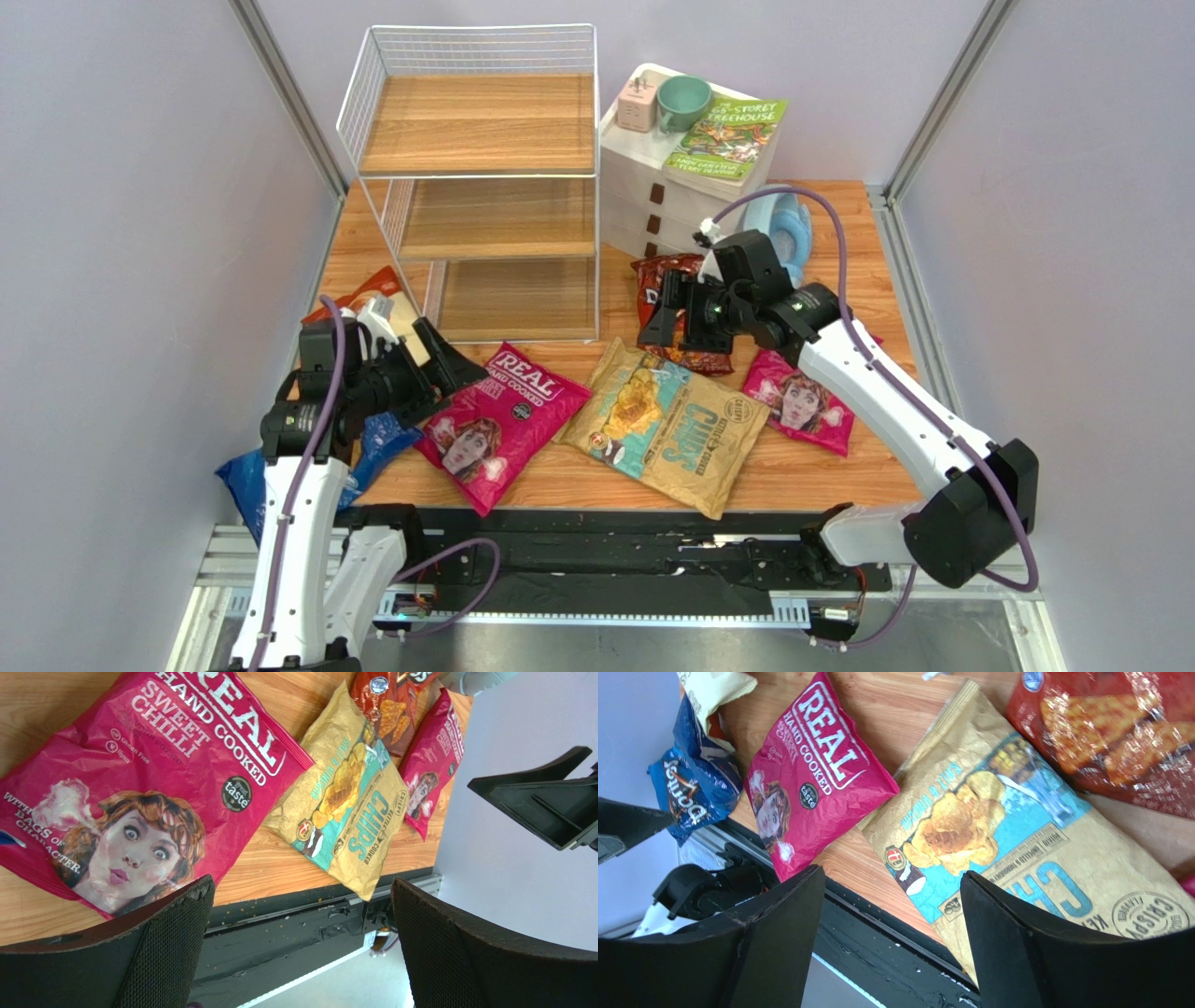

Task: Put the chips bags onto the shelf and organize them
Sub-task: Pick up the potato chip from the center of the board.

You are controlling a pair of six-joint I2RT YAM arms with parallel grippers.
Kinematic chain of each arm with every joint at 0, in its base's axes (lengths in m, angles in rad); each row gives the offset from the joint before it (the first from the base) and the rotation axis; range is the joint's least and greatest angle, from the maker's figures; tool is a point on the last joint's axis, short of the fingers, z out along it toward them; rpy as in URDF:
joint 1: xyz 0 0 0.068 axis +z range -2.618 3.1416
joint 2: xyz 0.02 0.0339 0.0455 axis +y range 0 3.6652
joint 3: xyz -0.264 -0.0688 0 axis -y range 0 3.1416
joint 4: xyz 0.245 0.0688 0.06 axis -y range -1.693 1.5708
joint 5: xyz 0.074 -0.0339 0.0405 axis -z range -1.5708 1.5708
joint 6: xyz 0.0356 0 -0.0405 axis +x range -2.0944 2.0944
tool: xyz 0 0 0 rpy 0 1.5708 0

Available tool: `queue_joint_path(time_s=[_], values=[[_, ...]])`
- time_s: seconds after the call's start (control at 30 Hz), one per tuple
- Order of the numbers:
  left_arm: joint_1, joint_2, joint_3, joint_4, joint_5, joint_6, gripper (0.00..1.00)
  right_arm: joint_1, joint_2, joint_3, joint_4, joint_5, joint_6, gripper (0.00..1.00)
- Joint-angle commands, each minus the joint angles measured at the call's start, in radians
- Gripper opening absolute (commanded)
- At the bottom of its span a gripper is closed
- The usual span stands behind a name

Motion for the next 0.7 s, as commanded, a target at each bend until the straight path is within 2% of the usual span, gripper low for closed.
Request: queue_joint_path(time_s=[0.0, 0.17, 0.27, 0.47, 0.67], values=[[-0.003, 0.014, 0.054, -0.029, -0.025, 0.033, 0.99, -0.075, -0.092, -0.104, 0.069, -0.014, 0.076, 0.76], [-0.002, 0.011, 0.069, -0.043, -0.054, 0.042, 0.99, -0.156, -0.158, -0.180, 0.068, 0.003, 0.166, 0.75], [-0.003, 0.008, 0.074, -0.081, -0.097, 0.038, 0.99, -0.156, -0.153, -0.166, 0.031, 0.048, 0.166, 0.76], [-0.005, 0.012, 0.055, -0.053, -0.064, 0.024, 0.99, -0.158, -0.153, -0.114, -0.065, 0.156, 0.106, 0.78], [-0.005, 0.025, 0.046, -0.041, -0.047, 0.009, 0.99, -0.190, -0.216, -0.177, -0.116, 0.210, 0.116, 0.80]])
